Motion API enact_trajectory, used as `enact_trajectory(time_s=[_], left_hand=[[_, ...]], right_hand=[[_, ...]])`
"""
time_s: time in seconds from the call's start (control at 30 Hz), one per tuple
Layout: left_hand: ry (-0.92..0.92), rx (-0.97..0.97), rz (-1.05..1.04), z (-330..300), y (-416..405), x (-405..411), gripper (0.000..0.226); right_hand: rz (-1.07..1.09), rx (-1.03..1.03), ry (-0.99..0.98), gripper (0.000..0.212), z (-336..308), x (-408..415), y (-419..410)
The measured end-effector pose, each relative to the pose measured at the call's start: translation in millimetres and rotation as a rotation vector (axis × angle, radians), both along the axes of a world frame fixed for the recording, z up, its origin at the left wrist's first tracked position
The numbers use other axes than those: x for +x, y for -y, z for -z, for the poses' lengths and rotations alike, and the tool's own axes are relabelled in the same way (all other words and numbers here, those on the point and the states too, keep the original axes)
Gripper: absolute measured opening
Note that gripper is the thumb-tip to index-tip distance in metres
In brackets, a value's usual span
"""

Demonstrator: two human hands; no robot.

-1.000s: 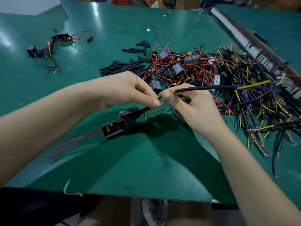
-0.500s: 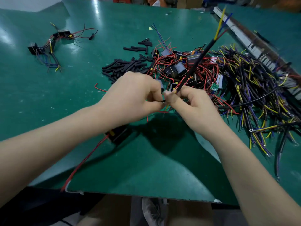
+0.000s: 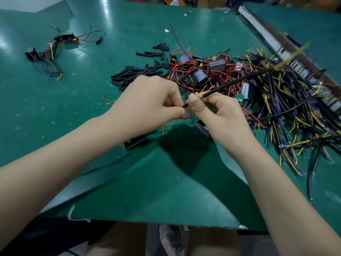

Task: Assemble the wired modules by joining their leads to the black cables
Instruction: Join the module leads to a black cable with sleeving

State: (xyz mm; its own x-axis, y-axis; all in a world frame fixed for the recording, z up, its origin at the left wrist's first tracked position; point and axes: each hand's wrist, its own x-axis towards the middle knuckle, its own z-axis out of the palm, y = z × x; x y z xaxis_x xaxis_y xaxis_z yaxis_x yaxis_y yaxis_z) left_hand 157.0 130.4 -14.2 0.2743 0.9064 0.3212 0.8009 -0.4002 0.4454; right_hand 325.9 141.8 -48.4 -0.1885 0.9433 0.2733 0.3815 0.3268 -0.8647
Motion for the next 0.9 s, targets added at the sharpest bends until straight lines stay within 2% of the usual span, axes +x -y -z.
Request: enact_trajectory(time_s=[0.07,0.13,0.27,0.37,0.53,0.77,0.9], left_hand=[[0.284,-0.274,0.046,-4.9,-4.7,-5.3,0.018],[0.487,-0.431,0.092,-3.9,-4.6,-7.0,0.017],[0.654,-0.565,0.122,12.9,-2.0,-4.0,0.012],[0.748,-0.635,0.136,23.9,-1.5,-5.2,0.016],[0.831,-0.617,0.134,34.5,-2.3,-8.0,0.017],[0.860,-0.505,0.149,40.0,-4.3,-7.0,0.014],[0.873,-0.486,0.210,40.9,-1.8,-6.8,0.012]], right_hand=[[-0.026,-0.023,-0.058,0.026,-2.3,1.5,-0.2],[-0.066,-0.041,-0.091,0.032,-2.8,2.6,-0.7],[-0.093,-0.062,-0.220,0.027,-1.9,3.1,-2.6],[-0.082,-0.078,-0.239,0.022,0.0,4.6,-4.3],[-0.024,-0.062,-0.214,0.013,3.4,6.2,-6.1],[-0.046,-0.124,-0.167,0.021,2.3,2.3,-4.0],[-0.078,-0.133,-0.200,0.014,1.7,0.7,-2.6]])
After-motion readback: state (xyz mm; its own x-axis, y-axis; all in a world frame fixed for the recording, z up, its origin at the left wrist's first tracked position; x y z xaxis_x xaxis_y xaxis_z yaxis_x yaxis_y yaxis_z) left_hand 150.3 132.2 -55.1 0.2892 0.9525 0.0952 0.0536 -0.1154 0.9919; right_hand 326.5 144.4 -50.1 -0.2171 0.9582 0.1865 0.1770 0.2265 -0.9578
